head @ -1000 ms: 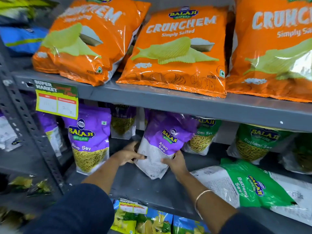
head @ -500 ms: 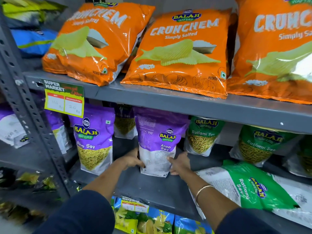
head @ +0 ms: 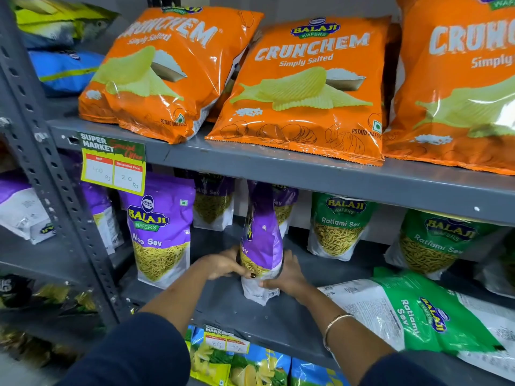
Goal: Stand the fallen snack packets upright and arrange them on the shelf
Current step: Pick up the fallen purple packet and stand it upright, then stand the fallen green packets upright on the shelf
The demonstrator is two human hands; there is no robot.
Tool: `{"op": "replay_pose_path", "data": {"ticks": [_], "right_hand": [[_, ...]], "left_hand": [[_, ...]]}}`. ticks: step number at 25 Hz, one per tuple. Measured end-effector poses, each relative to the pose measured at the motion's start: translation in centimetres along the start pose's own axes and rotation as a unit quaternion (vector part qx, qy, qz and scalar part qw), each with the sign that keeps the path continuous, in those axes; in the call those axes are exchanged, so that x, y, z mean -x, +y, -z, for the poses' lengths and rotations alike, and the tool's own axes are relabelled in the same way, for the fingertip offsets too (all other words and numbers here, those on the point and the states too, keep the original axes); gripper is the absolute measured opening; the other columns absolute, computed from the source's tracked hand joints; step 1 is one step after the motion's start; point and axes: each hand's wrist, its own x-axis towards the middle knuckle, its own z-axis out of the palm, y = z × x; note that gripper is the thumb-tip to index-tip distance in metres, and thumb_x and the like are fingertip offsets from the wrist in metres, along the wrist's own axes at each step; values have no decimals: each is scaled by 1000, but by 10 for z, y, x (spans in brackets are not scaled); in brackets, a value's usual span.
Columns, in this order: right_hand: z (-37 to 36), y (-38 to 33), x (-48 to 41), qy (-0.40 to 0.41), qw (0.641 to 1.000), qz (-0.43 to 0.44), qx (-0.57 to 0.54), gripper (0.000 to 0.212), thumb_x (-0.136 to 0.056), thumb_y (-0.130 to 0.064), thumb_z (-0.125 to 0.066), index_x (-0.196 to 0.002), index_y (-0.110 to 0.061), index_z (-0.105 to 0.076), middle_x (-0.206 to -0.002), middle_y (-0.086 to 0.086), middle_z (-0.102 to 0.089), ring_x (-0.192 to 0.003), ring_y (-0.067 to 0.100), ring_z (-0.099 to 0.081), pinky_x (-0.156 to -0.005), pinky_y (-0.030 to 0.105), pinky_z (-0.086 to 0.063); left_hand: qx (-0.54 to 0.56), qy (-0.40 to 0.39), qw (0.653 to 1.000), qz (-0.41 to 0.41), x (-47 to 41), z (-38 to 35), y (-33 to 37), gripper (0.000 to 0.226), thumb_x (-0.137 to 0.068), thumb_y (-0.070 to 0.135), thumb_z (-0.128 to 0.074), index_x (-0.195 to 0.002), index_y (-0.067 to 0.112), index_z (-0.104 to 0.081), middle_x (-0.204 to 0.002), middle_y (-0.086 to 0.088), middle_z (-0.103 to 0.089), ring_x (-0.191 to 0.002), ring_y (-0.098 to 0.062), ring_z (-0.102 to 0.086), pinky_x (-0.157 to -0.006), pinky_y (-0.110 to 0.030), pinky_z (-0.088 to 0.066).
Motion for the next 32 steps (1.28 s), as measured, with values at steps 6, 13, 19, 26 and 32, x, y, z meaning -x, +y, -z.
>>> {"op": "replay_pose_path", "data": {"ticks": [6, 13, 19, 26, 32], "right_hand": [[25, 8, -8, 54, 996, 33, -63, 67, -70, 16, -65, -131, 1, -42, -129, 24, -55, -113, 29, -55, -101, 39, -46], [33, 13, -4, -8, 995, 9, -96, 82, -63, 11, -78, -134, -5, -40, -127, 18, -60, -113, 25, -57, -100, 37, -46], [79, 15, 6, 120, 989, -79, 17, 58, -76, -7, -70, -128, 1, -47, -110, 16, -58, -98, 28, -58, -83, 38, -48], [174, 55, 80, 226, 890, -260, 299, 46, -89, -39, -53, -122, -8, -58, -127, 14, -62, -116, 30, -60, -95, 35, -49], [186, 87, 119, -118, 860, -477, -137, 103, -85, -70, -25, -146, 11, -5, -100, 40, -61, -126, 38, -51, -97, 40, -45]], "left_hand": [[-3, 94, 995, -23, 2, 19, 11, 74, -78, -8, -65, -141, 9, -30, -129, -14, -52, -134, -32, -42, -109, -38, -33], [36, 132, 990, -37, 1, -4, 7, 80, -76, 1, -72, -140, 13, -26, -142, -11, -48, -118, -19, -47, -90, -35, -41], [-235, -50, 934, 265, 14, -20, 34, 39, -89, 30, -58, -115, 2, -52, -100, -13, -60, -114, -30, -58, -97, -47, -45], [-284, -43, 956, -60, -21, -141, 109, 35, -94, 27, -49, -61, 17, -44, -54, -3, -60, -40, -6, -56, -33, -14, -41], [-343, -63, 936, -51, -59, -177, 96, 66, -86, 54, -50, -123, -1, -52, -139, -20, -49, -126, -29, -49, -104, -36, -39]]}}
